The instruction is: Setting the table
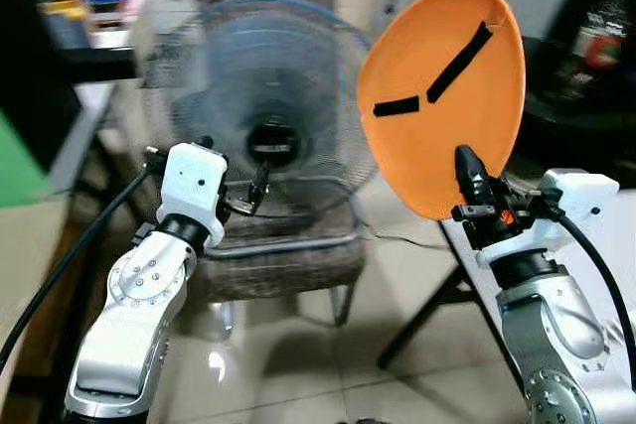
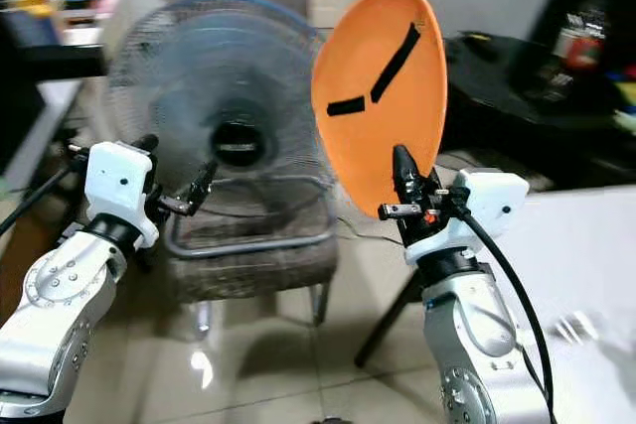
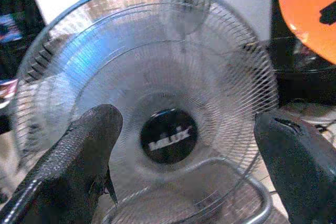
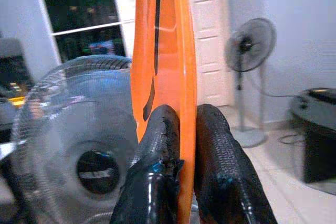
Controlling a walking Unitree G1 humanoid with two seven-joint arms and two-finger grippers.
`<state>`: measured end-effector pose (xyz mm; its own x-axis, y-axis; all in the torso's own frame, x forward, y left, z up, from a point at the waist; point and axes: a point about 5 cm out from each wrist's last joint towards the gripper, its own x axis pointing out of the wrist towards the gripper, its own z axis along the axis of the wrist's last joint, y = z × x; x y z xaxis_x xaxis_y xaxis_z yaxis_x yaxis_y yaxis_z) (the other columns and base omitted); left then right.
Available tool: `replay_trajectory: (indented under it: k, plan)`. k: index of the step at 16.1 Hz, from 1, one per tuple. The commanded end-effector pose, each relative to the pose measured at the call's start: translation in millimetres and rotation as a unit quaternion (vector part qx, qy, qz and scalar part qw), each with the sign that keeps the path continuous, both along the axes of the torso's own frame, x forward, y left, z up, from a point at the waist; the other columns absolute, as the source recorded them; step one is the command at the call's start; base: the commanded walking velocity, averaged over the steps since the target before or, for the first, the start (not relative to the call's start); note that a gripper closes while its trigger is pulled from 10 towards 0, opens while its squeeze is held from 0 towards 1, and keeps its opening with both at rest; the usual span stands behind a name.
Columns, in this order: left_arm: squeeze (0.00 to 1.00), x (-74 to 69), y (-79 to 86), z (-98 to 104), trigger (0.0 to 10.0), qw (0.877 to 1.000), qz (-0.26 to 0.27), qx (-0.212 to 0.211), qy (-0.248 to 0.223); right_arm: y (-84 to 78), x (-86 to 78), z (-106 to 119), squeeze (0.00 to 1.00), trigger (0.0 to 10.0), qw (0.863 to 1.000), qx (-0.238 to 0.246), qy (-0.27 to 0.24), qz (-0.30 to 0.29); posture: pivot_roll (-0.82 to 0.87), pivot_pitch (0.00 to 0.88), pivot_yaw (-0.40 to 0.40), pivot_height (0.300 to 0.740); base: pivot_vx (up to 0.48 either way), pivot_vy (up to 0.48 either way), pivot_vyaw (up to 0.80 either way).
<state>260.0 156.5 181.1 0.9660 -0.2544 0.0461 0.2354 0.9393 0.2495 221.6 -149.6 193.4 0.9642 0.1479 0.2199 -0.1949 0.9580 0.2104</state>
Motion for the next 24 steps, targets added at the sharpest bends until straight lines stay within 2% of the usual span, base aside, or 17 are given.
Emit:
replay_trajectory:
  k: [1, 5, 17, 19, 22, 24]
  plan:
    - [0.00, 3.0, 1.1, 4.7, 10.0, 1.000, 0.006, 0.002, -0.011, 0.0, 0.7, 9.1, 0.00, 10.0, 1.000, 0.003, -0.022, -0.005, 0.08, 0.000, -0.049, 0.740, 0.000, 0.000, -0.80]
    - [0.00, 4.8, 0.9, 4.9, 10.0, 1.000, 0.003, 0.004, -0.011, -0.1, 1.3, 10.6, 0.00, 10.0, 1.000, 0.006, -0.024, -0.013, 0.08, 0.000, -0.045, 0.740, 0.000, 0.265, -0.80]
    - [0.00, 8.2, 1.7, 3.4, 10.0, 1.000, -0.007, 0.014, -0.003, 0.7, 0.4, 8.0, 0.00, 10.0, 1.000, 0.014, -0.015, -0.023, 0.08, 0.000, -0.028, 0.740, 0.000, 0.441, -0.80]
    - [0.00, 9.9, 3.0, 4.4, 10.0, 1.000, -0.001, 0.031, -0.005, 0.7, 0.4, 8.0, 0.00, 10.0, 0.999, 0.015, -0.015, -0.024, 0.08, 0.000, -0.027, 0.740, 0.000, -0.240, -0.80]
    - [0.00, 11.8, 3.6, 4.4, 10.0, 1.000, -0.004, 0.030, -0.004, -0.8, 0.5, 7.6, 0.00, 10.0, 0.999, 0.020, -0.014, -0.032, 0.08, 0.000, -0.020, 0.740, 0.000, -0.480, -0.80]
    - [0.00, 12.0, 2.7, 3.3, 10.0, 1.000, -0.007, 0.028, 0.000, -0.7, 1.0, 6.0, 0.00, 10.0, 0.999, 0.043, -0.004, -0.027, 0.08, 0.000, -0.015, 0.740, 0.000, 0.000, -0.80]
